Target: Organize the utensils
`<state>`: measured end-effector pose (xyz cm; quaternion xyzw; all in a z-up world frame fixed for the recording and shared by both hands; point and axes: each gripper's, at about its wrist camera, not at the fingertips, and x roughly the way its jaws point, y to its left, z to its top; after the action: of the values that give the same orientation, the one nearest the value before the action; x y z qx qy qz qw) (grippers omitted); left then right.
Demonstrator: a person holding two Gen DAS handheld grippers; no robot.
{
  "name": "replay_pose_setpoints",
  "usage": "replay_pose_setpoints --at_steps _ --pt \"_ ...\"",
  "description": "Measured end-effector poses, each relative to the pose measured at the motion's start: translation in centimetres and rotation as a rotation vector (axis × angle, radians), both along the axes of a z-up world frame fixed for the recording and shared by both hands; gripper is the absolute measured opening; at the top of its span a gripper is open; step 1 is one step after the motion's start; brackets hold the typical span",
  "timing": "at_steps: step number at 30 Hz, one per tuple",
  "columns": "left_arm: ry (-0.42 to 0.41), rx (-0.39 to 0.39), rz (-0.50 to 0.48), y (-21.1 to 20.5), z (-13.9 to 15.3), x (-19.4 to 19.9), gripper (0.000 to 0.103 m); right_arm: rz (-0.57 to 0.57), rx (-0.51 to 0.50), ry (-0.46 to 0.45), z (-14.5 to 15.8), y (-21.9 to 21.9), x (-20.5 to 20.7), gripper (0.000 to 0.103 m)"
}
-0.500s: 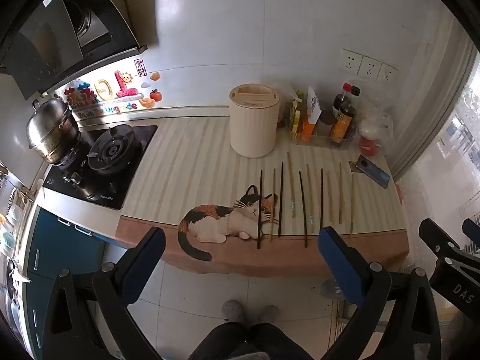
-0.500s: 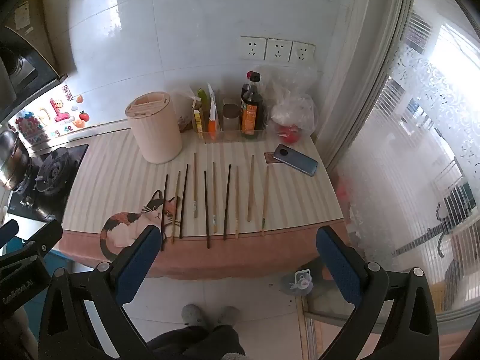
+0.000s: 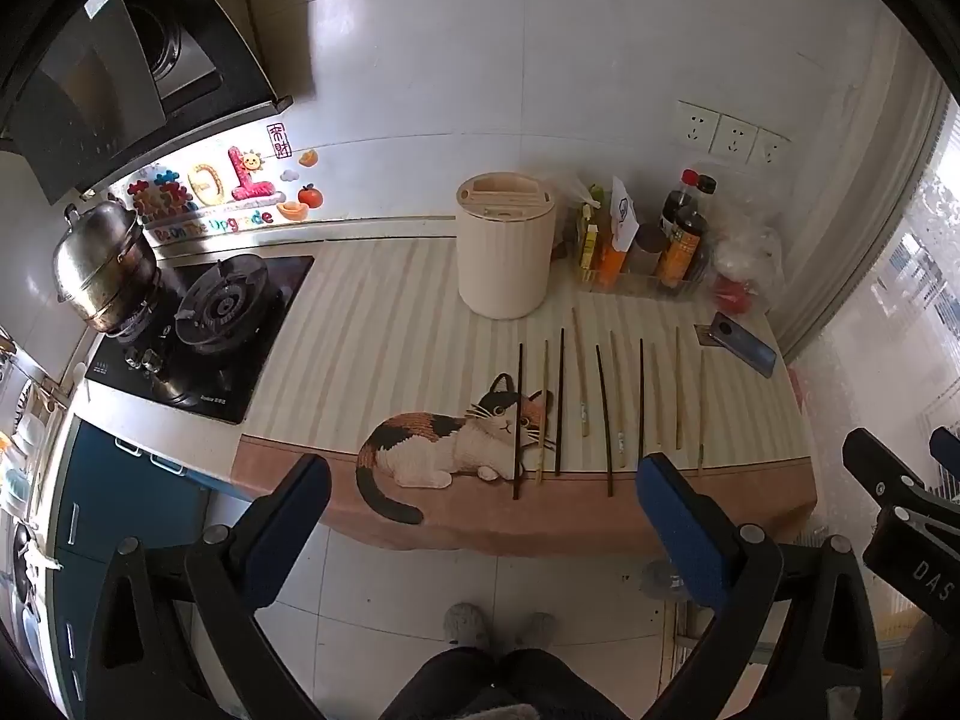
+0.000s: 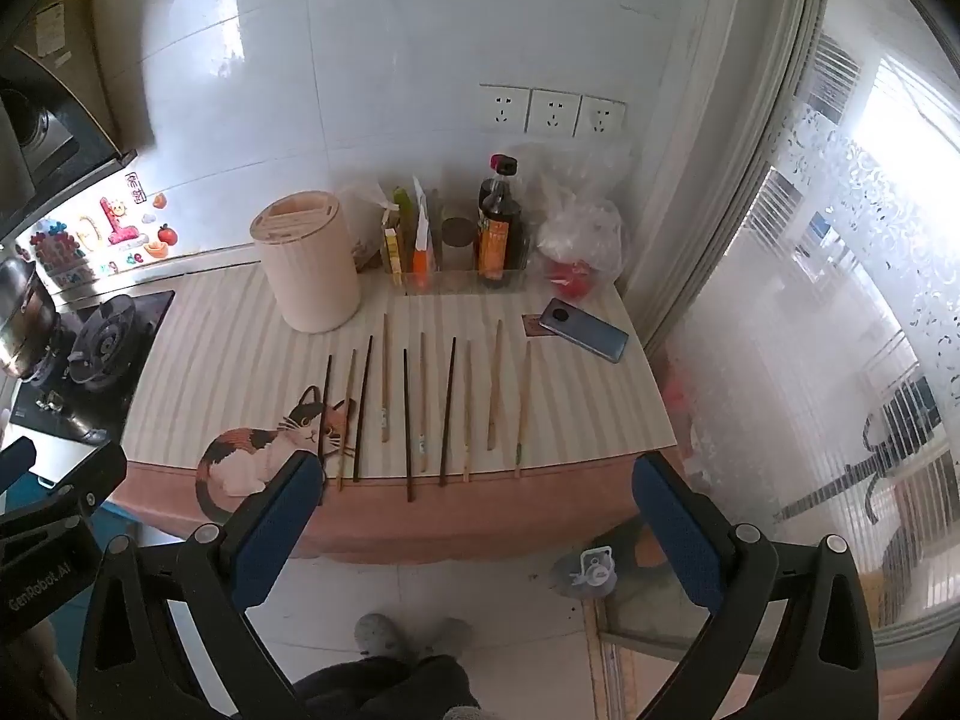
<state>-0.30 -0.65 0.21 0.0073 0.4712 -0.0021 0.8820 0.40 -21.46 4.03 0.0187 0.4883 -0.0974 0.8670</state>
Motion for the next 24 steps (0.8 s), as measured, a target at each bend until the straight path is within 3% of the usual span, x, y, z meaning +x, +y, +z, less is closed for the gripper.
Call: replay_pose_setpoints --at_steps 24 --pt "-0.003 -0.003 -0.008 0.44 0.82 0.28 0.103 0.012 -0.001 -0.011 -0.39 0.64 0.28 0.103"
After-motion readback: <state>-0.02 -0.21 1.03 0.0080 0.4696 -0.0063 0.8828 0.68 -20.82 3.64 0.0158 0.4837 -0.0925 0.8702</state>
